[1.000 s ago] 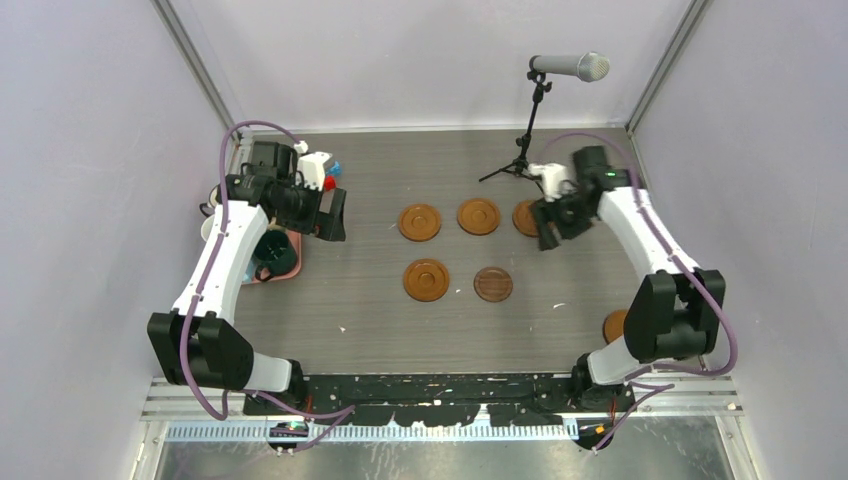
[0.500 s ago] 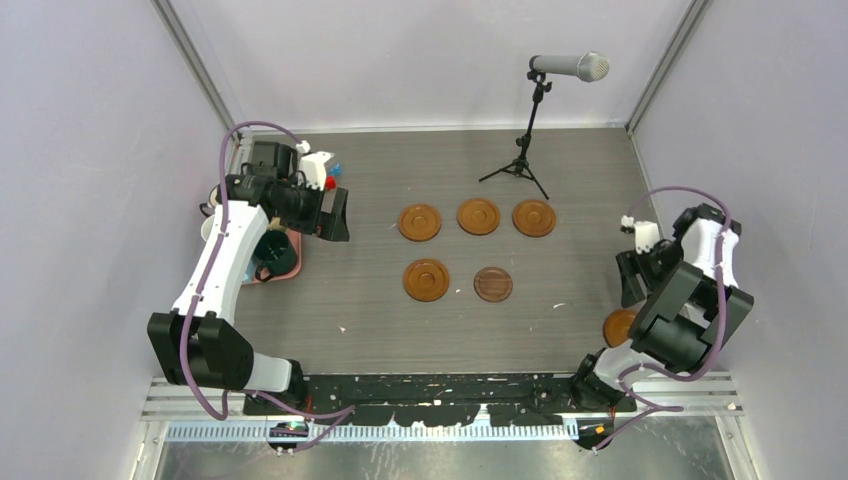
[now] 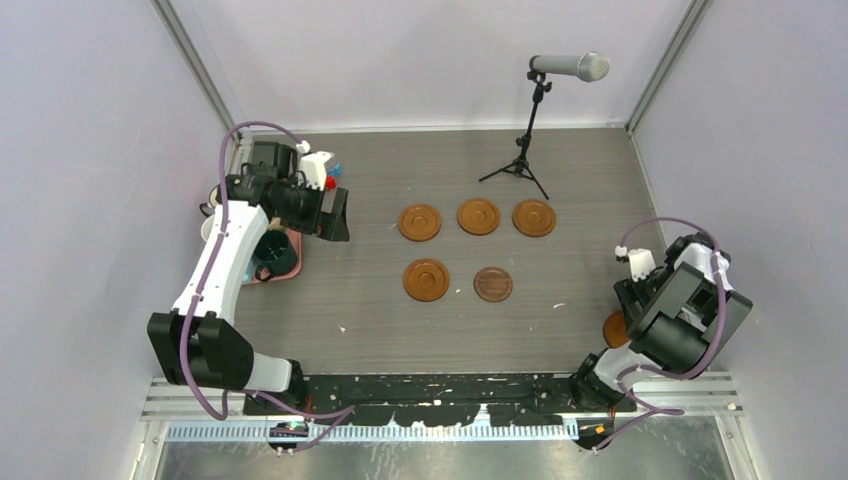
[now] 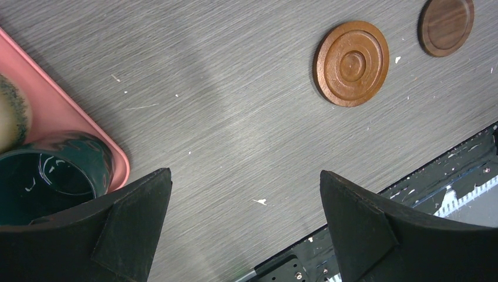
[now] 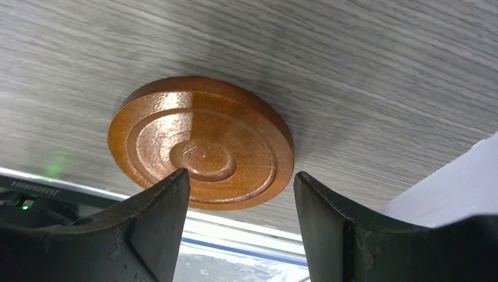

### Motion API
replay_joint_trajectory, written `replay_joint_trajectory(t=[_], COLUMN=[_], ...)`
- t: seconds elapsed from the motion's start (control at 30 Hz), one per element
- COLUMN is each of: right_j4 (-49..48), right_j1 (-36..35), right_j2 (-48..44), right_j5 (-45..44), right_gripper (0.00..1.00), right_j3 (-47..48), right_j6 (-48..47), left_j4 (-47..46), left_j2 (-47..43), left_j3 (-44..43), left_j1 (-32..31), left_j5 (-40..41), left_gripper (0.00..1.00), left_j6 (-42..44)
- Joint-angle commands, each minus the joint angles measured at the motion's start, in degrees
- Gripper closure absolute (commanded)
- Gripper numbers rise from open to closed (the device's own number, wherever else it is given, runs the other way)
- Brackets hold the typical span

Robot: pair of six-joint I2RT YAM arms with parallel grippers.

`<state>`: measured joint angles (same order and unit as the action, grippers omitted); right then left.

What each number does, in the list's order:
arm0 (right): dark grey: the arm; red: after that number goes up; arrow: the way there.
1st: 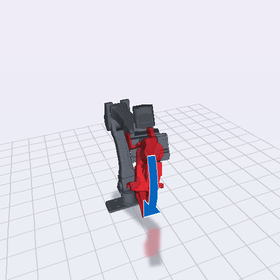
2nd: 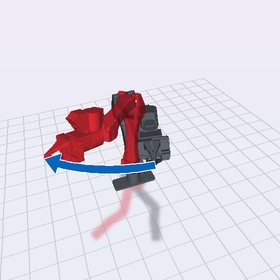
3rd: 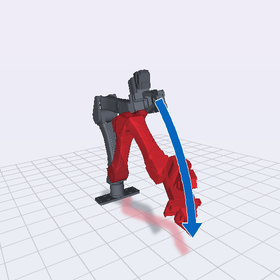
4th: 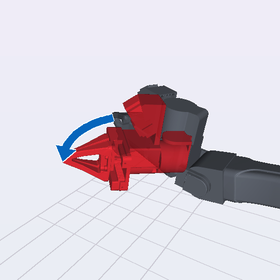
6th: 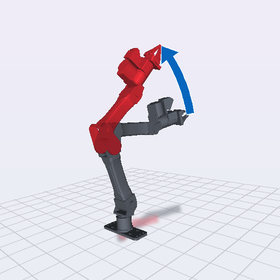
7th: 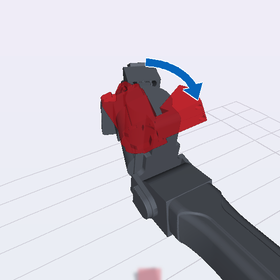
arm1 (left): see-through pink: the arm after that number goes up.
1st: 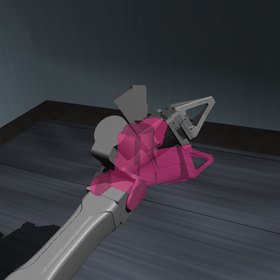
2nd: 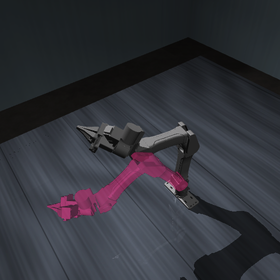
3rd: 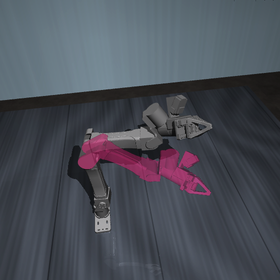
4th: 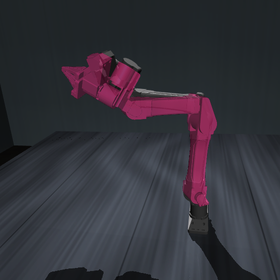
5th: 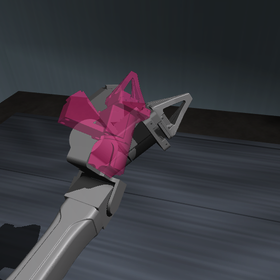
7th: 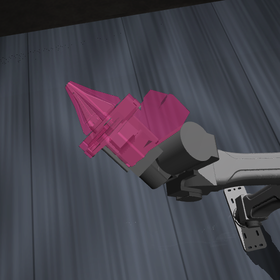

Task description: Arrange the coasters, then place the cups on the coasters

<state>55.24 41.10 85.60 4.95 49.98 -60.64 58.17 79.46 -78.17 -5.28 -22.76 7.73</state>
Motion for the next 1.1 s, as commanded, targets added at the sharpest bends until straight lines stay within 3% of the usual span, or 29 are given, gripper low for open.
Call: replay_joint_trajectory(t=[0.0, 0.33, 0.57, 0.87, 1.07], right_j4=[-7.1, -10.2, -14.3, -17.7, -19.7], right_j1=[0.2, -4.6, -13.8, -29.5, -36.3], right_j2=[-1.4, 1.3, 0.4, 3.8, 6.6], right_j5=[-2.2, -0.1, -0.4, -0.6, 0.0], right_gripper=[0.30, 0.39, 0.52, 0.55, 0.56], right_j3=[-1.7, -2.9, -5.5, -2.0, 0.5], right_j6=[-0.8, 5.2, 12.2, 24.6, 30.7], left_j4=[-0.1, -0.3, -0.8, -0.4, -0.6], left_j2=[-1.8, -1.8, -2.4, -2.0, -2.6], left_j3=[-0.9, -0.8, 0.2, 0.2, 1.2], left_j1=[-0.1, -0.1, -0.1, -0.1, -0.1], left_j5=[-0.9, -0.5, 0.4, 0.7, 1.6], left_gripper=[0.00, 0.00, 0.00, 0.00, 0.00], left_j6=[-0.5, -0.5, -0.4, 0.2, 1.2])
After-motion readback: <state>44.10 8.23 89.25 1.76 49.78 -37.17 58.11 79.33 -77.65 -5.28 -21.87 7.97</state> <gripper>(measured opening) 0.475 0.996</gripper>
